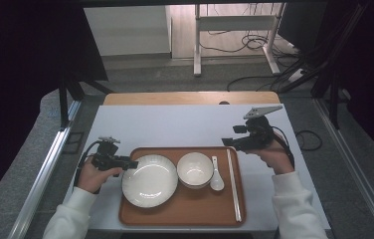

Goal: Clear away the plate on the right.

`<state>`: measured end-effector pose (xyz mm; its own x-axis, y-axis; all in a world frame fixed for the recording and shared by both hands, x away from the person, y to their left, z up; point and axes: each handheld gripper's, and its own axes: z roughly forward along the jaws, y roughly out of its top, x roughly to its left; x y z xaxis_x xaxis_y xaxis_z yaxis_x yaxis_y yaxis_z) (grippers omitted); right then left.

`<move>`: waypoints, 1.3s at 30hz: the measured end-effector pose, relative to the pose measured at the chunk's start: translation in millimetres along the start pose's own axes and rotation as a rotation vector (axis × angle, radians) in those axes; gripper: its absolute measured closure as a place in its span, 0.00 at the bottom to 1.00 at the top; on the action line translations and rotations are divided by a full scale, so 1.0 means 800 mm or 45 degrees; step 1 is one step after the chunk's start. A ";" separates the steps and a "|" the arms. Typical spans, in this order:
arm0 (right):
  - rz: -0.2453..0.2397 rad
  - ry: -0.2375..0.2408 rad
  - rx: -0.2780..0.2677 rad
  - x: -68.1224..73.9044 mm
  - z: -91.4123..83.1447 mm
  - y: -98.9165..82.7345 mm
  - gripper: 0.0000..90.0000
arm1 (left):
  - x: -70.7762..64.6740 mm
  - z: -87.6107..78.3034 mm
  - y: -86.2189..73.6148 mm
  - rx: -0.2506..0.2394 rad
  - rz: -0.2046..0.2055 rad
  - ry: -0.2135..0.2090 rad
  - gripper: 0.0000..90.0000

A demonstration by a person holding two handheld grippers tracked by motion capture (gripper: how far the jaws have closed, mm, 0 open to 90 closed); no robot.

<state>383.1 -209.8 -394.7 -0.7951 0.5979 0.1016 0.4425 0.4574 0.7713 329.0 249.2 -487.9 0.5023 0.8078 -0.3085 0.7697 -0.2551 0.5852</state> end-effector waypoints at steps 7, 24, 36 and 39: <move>0.008 0.006 0.033 -0.007 0.007 -0.004 0.33 | -0.010 -0.010 0.005 -0.062 0.043 0.042 0.38; -0.021 -0.041 0.090 0.011 0.000 -0.022 0.33 | -0.027 -0.036 0.007 -0.182 0.098 0.118 0.28; 0.116 -0.157 0.052 -0.015 -0.042 -0.106 0.33 | -0.031 -0.055 -0.006 -0.282 0.126 0.190 0.23; 0.135 -0.167 0.054 -0.022 -0.041 -0.111 0.33 | -0.030 -0.056 -0.007 -0.286 0.126 0.191 0.23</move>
<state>344.1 -282.4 -444.0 -0.6832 0.7239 0.0963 0.5405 0.4125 0.7333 294.9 255.2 -450.3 0.4938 0.8588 -0.1368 0.6050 -0.2262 0.7634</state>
